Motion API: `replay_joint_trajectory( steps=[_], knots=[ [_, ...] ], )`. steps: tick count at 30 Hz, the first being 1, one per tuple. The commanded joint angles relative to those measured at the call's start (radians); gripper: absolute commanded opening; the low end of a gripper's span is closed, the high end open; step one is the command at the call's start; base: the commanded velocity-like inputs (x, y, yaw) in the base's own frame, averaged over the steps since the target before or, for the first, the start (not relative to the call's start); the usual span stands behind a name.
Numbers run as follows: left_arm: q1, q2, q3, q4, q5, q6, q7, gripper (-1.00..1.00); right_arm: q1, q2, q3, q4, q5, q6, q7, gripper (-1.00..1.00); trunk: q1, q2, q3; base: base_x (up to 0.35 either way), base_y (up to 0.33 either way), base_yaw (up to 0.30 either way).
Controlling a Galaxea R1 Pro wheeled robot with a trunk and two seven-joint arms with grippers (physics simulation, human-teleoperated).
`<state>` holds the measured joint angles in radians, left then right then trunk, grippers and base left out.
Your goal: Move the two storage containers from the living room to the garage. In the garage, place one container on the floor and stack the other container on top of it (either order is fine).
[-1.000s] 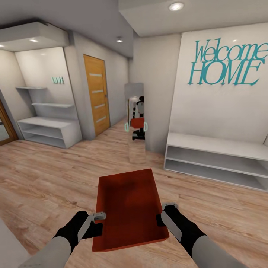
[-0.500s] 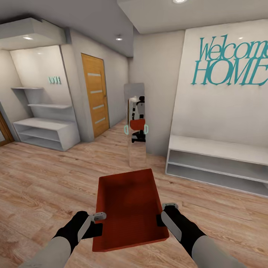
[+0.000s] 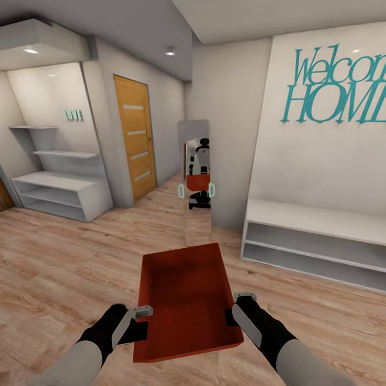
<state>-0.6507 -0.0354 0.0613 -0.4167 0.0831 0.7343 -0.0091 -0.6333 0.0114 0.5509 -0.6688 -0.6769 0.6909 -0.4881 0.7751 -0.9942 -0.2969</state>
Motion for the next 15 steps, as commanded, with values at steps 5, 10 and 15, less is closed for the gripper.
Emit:
replay_joint_trajectory(
  steps=[5, 10, 15],
  knots=[
    [-0.001, -0.003, 0.007, -0.002, 0.017, 0.005, 0.003, -1.0, 0.0, 0.0, 0.01, 0.0, -0.018, 0.004, -0.009, -1.0, 0.001, -0.001, -0.001, 0.334, 0.0, 0.0],
    [-0.001, -0.003, 0.007, -0.002, 0.017, 0.005, 0.003, -1.0, 0.0, 0.001, 0.01, 0.0, -0.018, 0.004, -0.009, -1.0, 0.001, -0.001, -0.001, 0.334, 0.0, 0.0],
    [-0.001, -0.003, 0.007, -0.002, 0.017, 0.005, 0.003, -1.0, 0.0, 0.001, 0.01, 0.0, -0.018, 0.004, -0.009, -1.0, 0.001, -0.001, -0.001, 0.335, 0.0, 0.0]
  ],
)
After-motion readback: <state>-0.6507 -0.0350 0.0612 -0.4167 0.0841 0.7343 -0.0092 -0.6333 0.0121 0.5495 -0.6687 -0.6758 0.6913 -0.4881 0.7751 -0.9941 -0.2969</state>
